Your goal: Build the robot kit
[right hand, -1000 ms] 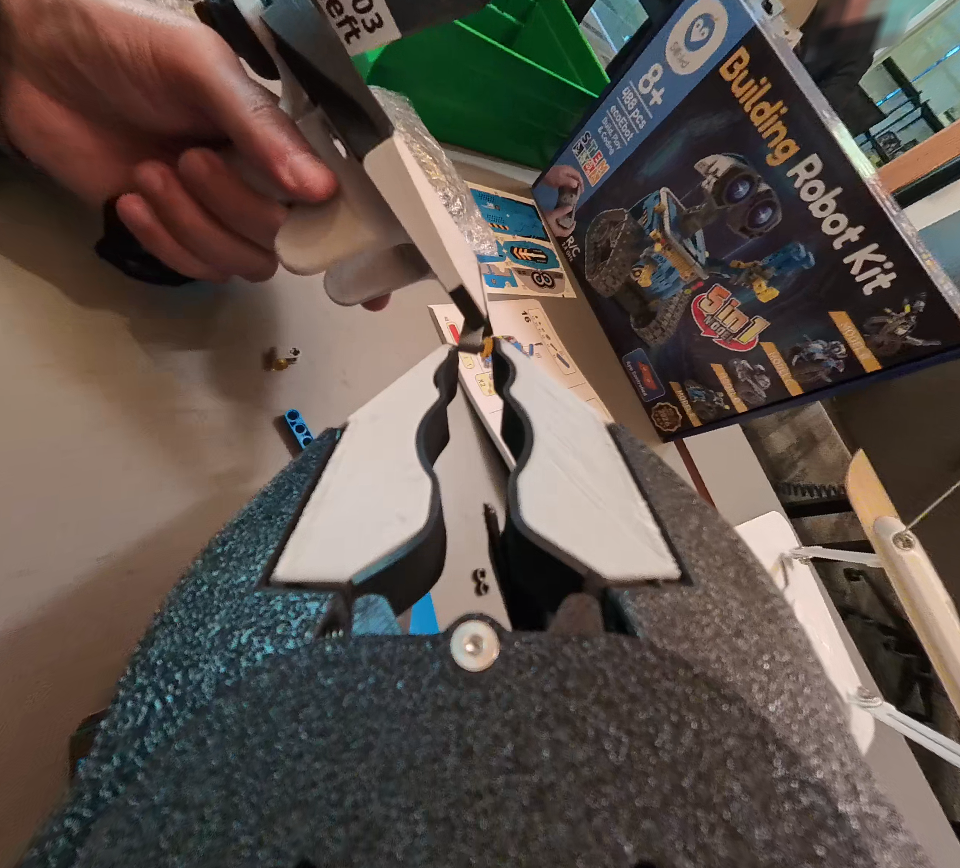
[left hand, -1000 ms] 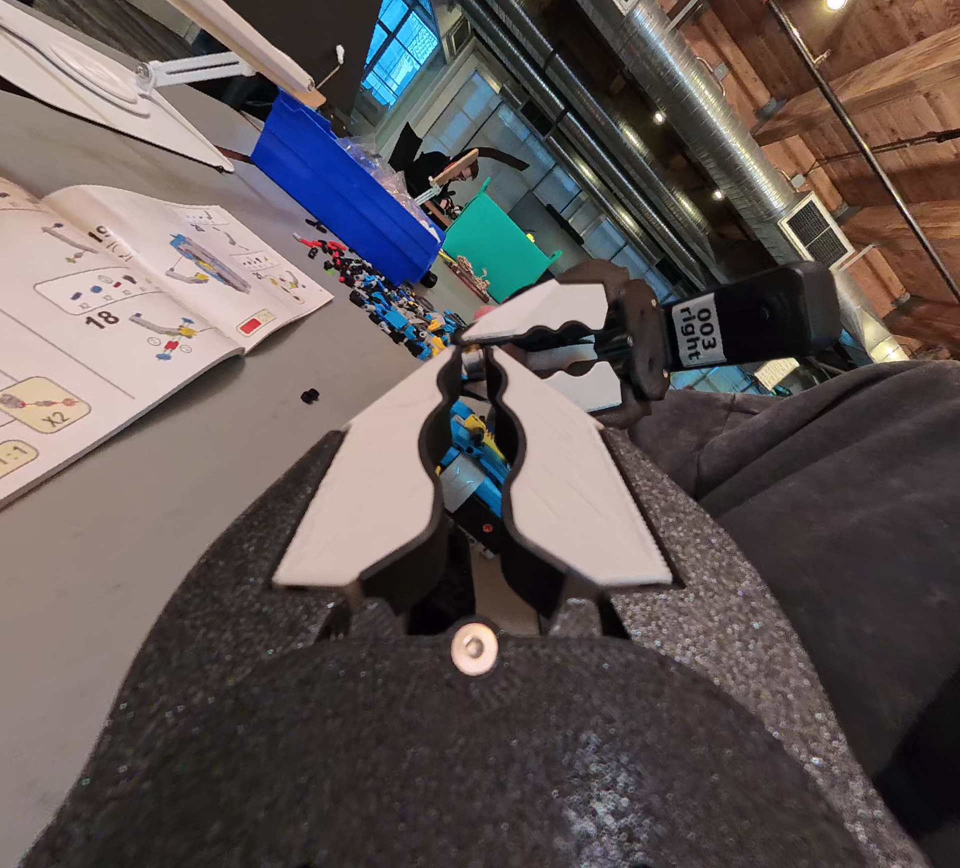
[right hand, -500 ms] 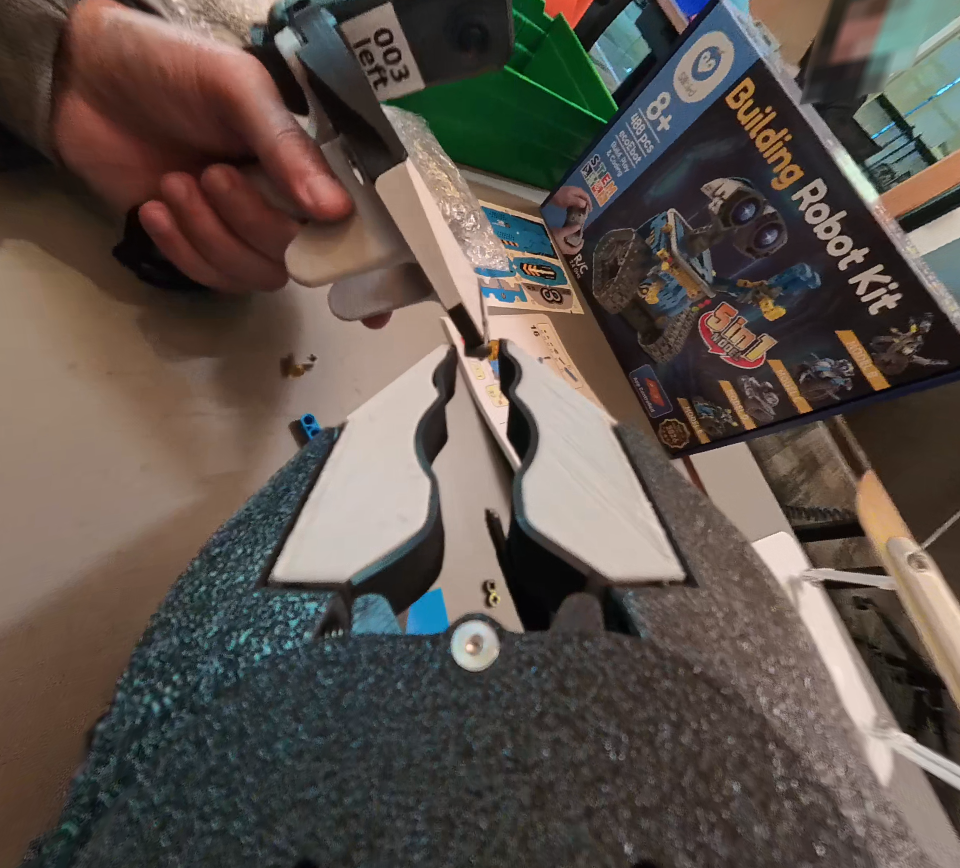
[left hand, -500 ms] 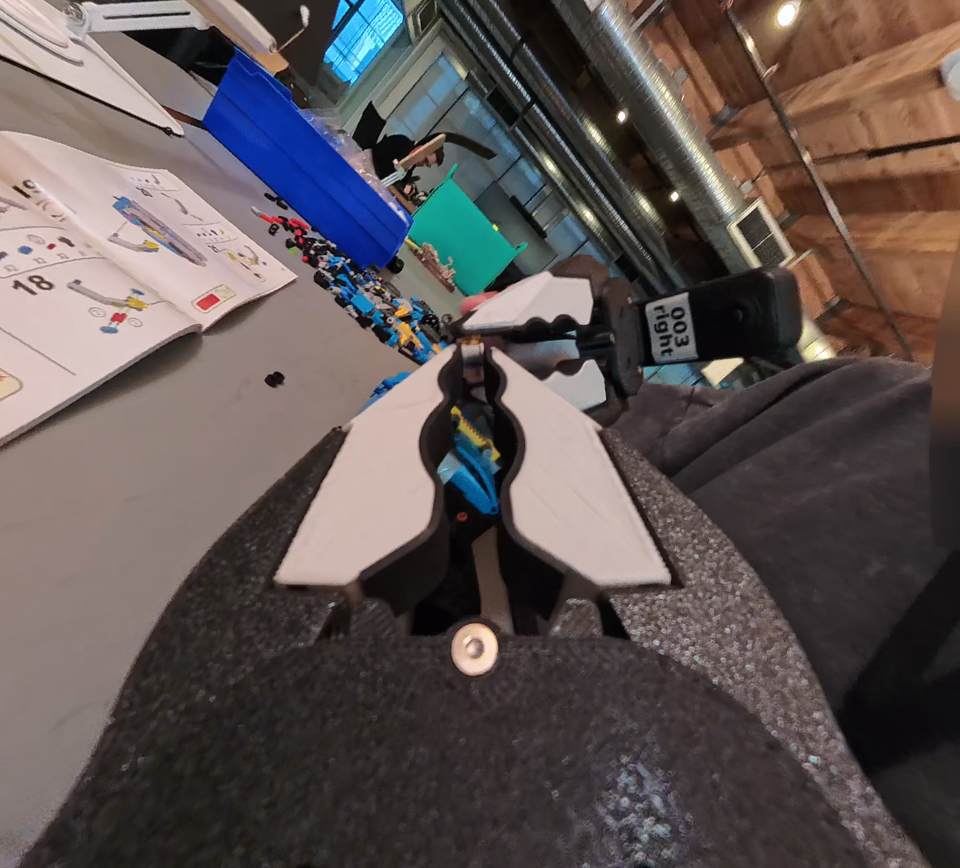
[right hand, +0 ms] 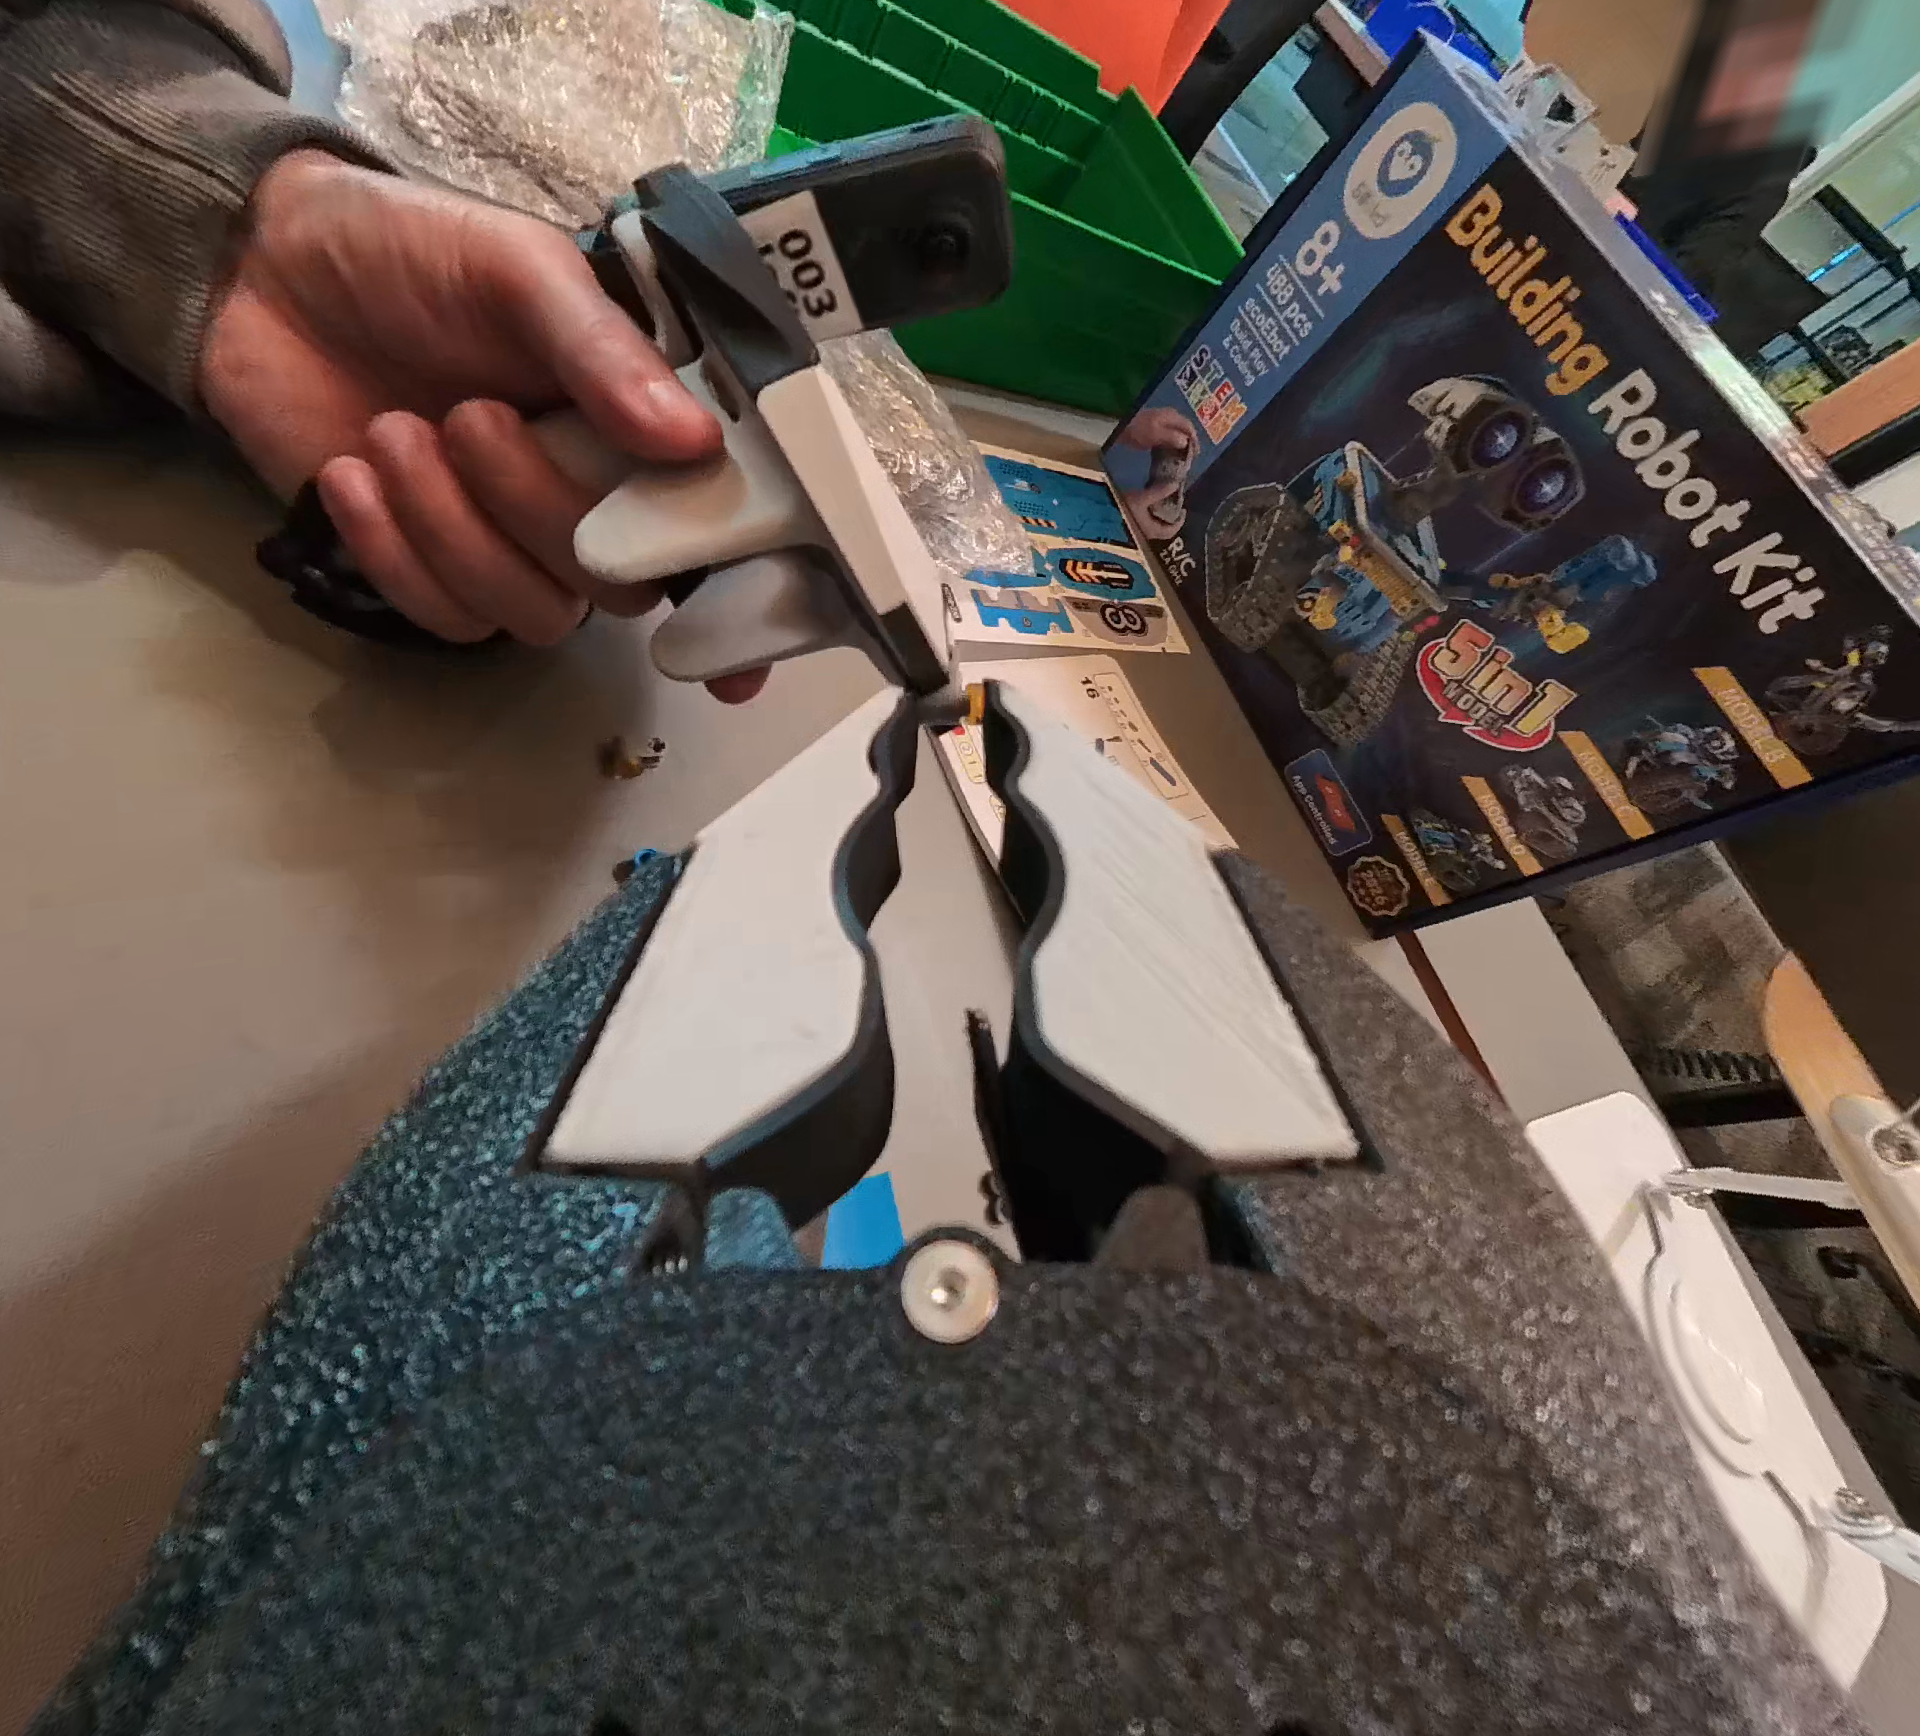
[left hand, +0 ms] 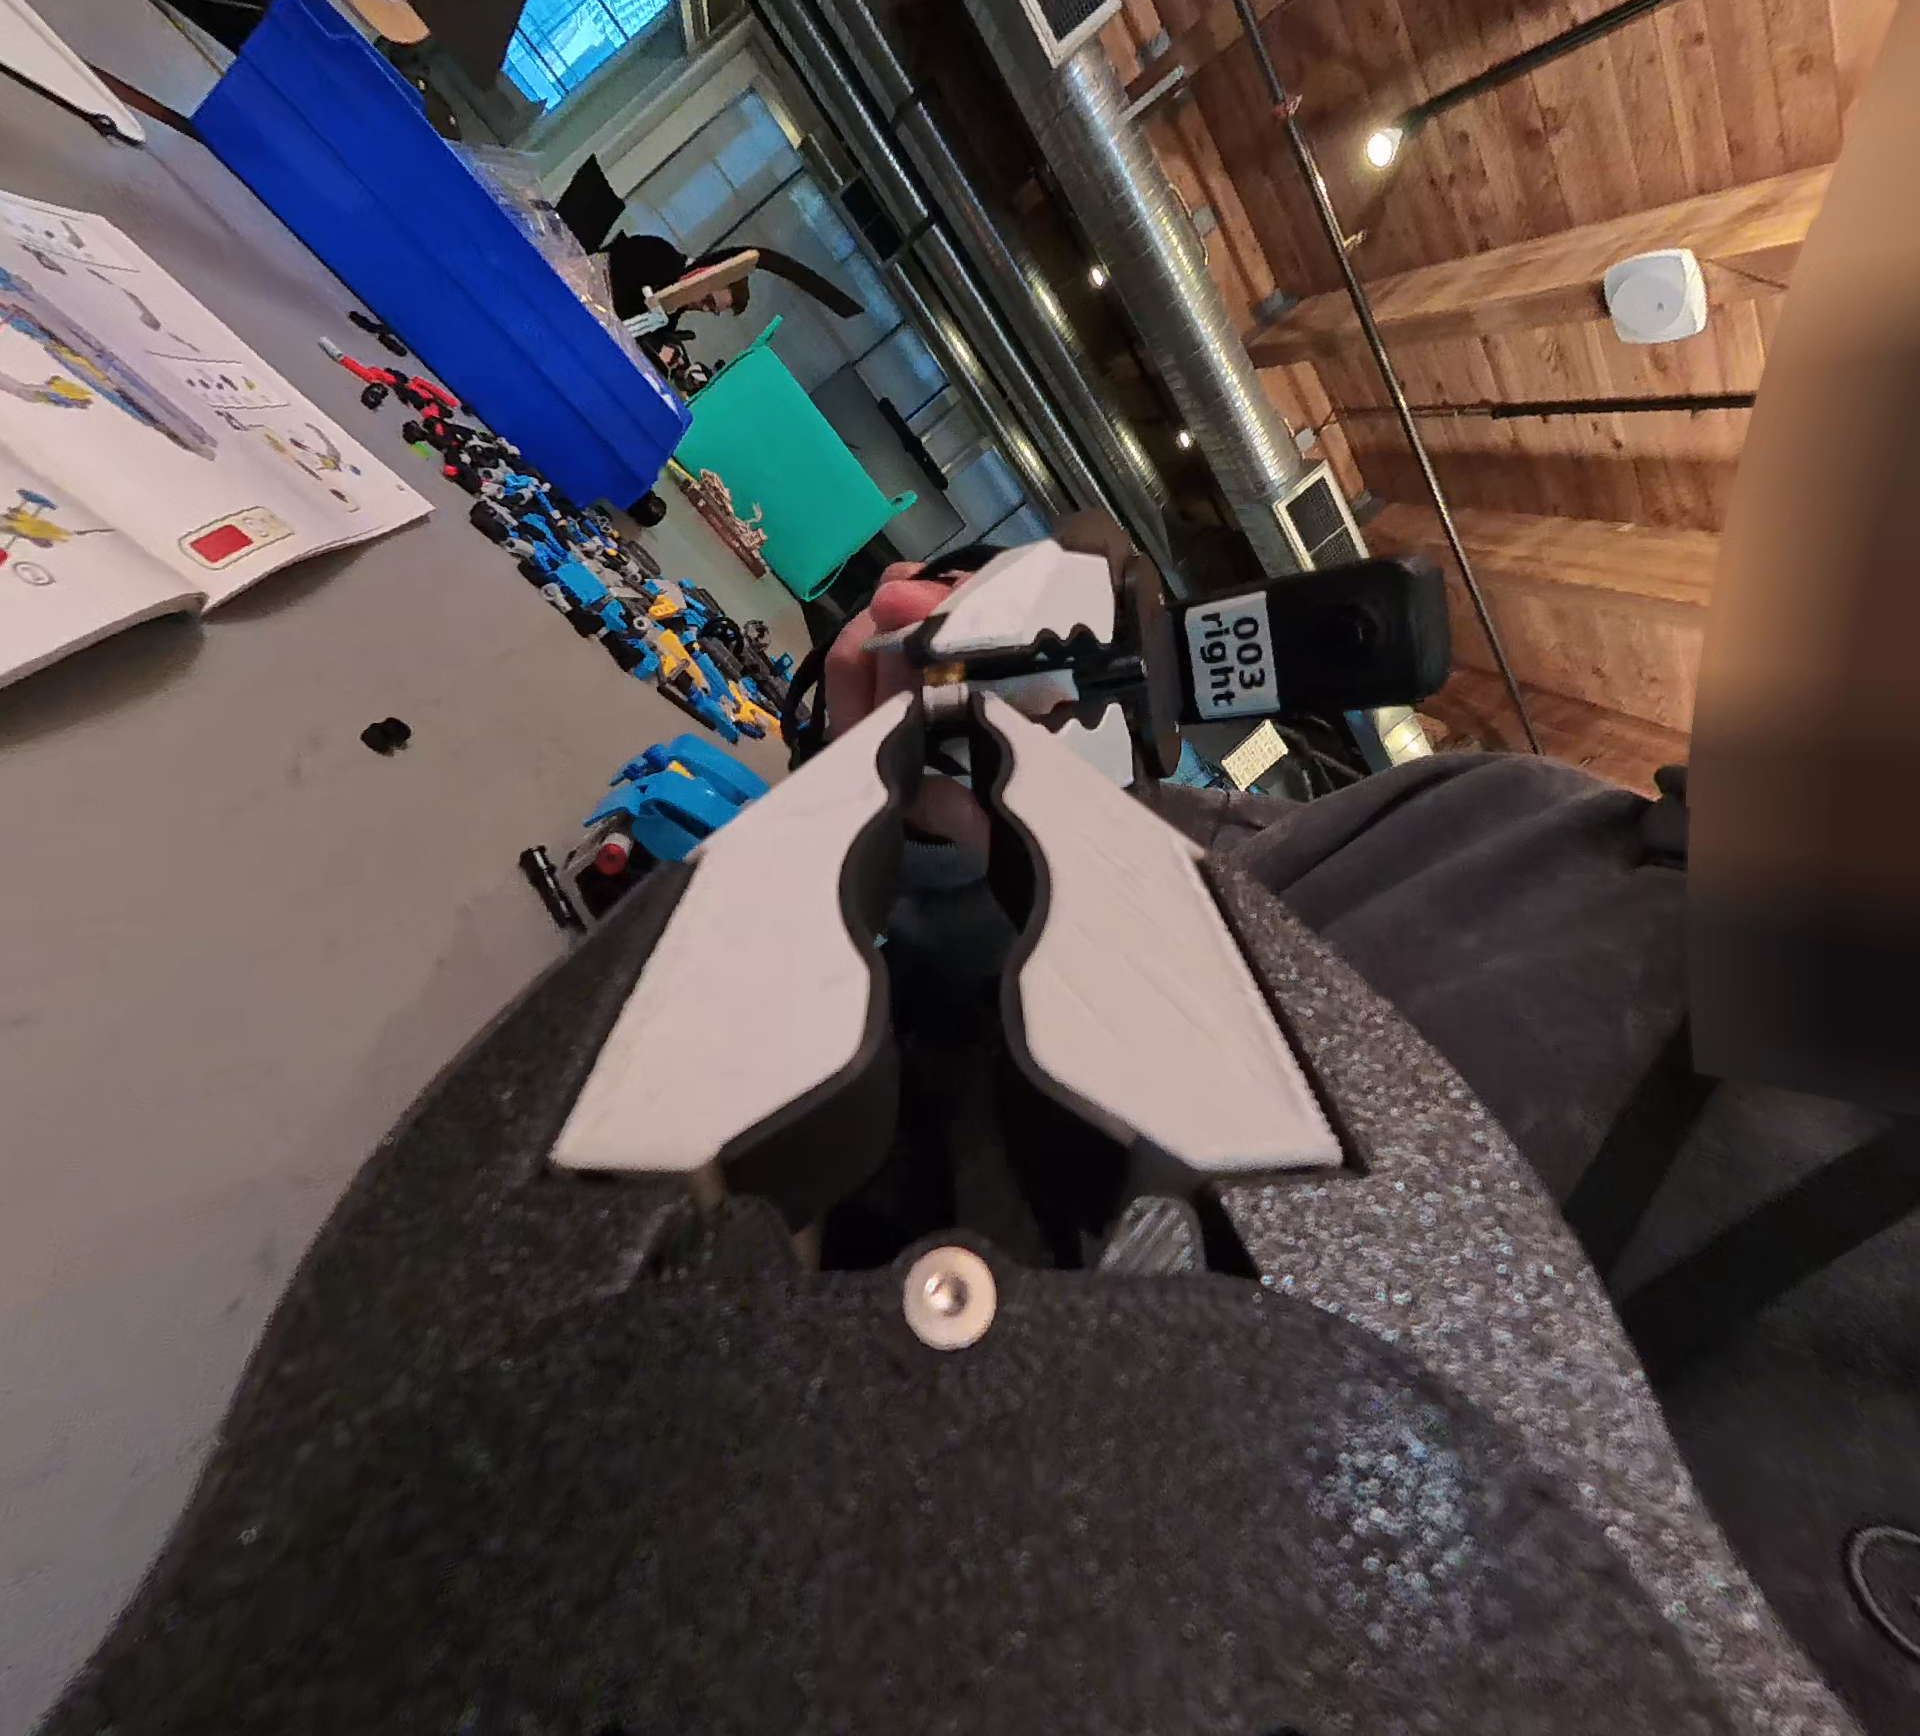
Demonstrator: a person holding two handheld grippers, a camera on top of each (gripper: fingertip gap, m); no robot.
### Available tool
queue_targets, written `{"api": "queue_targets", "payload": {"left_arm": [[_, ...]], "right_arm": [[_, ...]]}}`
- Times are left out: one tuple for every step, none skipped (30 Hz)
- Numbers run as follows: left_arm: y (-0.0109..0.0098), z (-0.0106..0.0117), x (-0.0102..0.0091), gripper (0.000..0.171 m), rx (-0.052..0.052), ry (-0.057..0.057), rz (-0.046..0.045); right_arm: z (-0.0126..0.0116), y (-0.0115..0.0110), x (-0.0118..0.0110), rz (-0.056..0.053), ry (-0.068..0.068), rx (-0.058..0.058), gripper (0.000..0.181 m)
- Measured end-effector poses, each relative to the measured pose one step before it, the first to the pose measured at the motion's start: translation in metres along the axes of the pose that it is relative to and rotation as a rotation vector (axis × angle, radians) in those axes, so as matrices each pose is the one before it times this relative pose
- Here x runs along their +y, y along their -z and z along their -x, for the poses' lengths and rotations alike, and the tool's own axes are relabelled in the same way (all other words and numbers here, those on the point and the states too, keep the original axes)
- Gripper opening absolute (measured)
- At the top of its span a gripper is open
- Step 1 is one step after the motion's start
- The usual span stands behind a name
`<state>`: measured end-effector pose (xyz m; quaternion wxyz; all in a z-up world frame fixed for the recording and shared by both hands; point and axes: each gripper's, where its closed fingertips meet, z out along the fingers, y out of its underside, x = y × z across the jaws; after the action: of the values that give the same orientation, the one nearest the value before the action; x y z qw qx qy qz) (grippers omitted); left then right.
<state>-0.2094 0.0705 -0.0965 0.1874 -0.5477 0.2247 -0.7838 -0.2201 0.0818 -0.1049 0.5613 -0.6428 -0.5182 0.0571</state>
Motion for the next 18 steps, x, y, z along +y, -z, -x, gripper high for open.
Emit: {"api": "queue_targets", "payload": {"left_arm": [[0.00004, 0.0004, 0.00061, 0.006, -0.0046, 0.0015, 0.00253], [-0.00021, 0.0009, 0.0004, 0.006, -0.0059, 0.0036, -0.00198], [-0.00027, 0.00038, 0.00018, 0.006, 0.0008, 0.0103, -0.00433], [-0.00032, -0.00018, 0.00019, 0.006, 0.0071, 0.0152, -0.0053], [-0.00029, -0.00005, 0.00055, 0.006, 0.0078, 0.0141, -0.00296], [-0.00014, 0.0005, 0.0008, 0.006, 0.0046, 0.0128, -0.00106], [0.00009, 0.00071, 0.00044, 0.007, 0.0052, 0.0146, -0.00294], [0.00031, 0.00064, 0.00014, 0.006, 0.0063, 0.0169, -0.00261], [0.00031, 0.00058, 0.00031, 0.006, 0.0042, 0.0137, -0.00127], [0.00001, 0.00022, 0.00007, 0.006, 0.0035, 0.0097, -0.00142], [-0.0001, 0.00001, 0.00045, 0.006, 0.0044, 0.0095, 0.00042], [-0.00035, -0.00011, 0.0006, 0.006, 0.0065, 0.0128, 0.00063], [-0.00051, 0.0001, 0.0001, 0.006, 0.0043, 0.0119, -0.00406], [-0.0004, 0.00018, -0.00036, 0.006, 0.0026, 0.0082, -0.00788], [-0.00018, -0.00037, -0.00004, 0.006, 0.006, 0.0086, -0.00459], [-0.00038, -0.00129, -0.00003, 0.006, 0.01, 0.0048, -0.00211], [-0.0005, -0.00297, -0.00081, 0.006, 0.0168, 0.0005, -0.00377], [-0.00038, -0.00448, -0.00094, 0.006, 0.0228, -0.001, -0.00321]], "right_arm": [[0.00044, 0.00025, 0.00035, 0.0061, 0.0186, 0.0045, 0.012], [0.00012, -0.00017, 0.00127, 0.0121, 0.0159, 0.0051, 0.012], [-0.00001, 0.00014, 0.00067, 0.0065, 0.0104, 0.0035, 0.012], [-0.00002, 0.00043, 0.00009, 0.0034, 0.0066, 0.0028, 0.012], [0.00022, 0.00066, -0.00009, 0.0028, 0.0025, 0.0002, 0.012], [0.00073, 0.0004, 0.00084, 0.009, 0.0008, -0.0028, 0.012], [0.00054, -0.00015, 0.00104, 0.0095, 0.0041, -0.0008, 0.012], [0.00044, -0.0003, 0.00051, 0.0046, 0.004, 0.0019, 0.012], [0.00061, -0.00038, 0.00076, 0.0072, 0.0, -0.0028, 0.011], [0.00029, -0.00009, 0.00038, 0.0041, -0.0023, -0.0036, 0.01], [0.00042, 0.0002, -0.00002, 0.0005, -0.0103, -0.009, 0.01], [0.00089, 0.00054, 0.00028, 0.0019, -0.0151, -0.0181, 0.01], [0.0001, 0.00056, 0.00003, -0.0004, -0.0153, -0.0112, 0.01], [-0.00018, 0.00007, 0.00063, 0.004, -0.0182, -0.0043, 0.01], [-0.00025, 0.00023, -0.00037, 0.0005, -0.0066, 0.0025, 0.011], [0.0001, 0.00075, -0.00058, 0.0018, 0.0031, 0.0035, 0.011], [-0.00103, 0.00107, -0.0026, -0.0076, -0.0107, 0.0077, 0.01], [-0.00063, 0.00145, -0.00418, -0.013, -0.0185, -0.0027, 0.01]]}}
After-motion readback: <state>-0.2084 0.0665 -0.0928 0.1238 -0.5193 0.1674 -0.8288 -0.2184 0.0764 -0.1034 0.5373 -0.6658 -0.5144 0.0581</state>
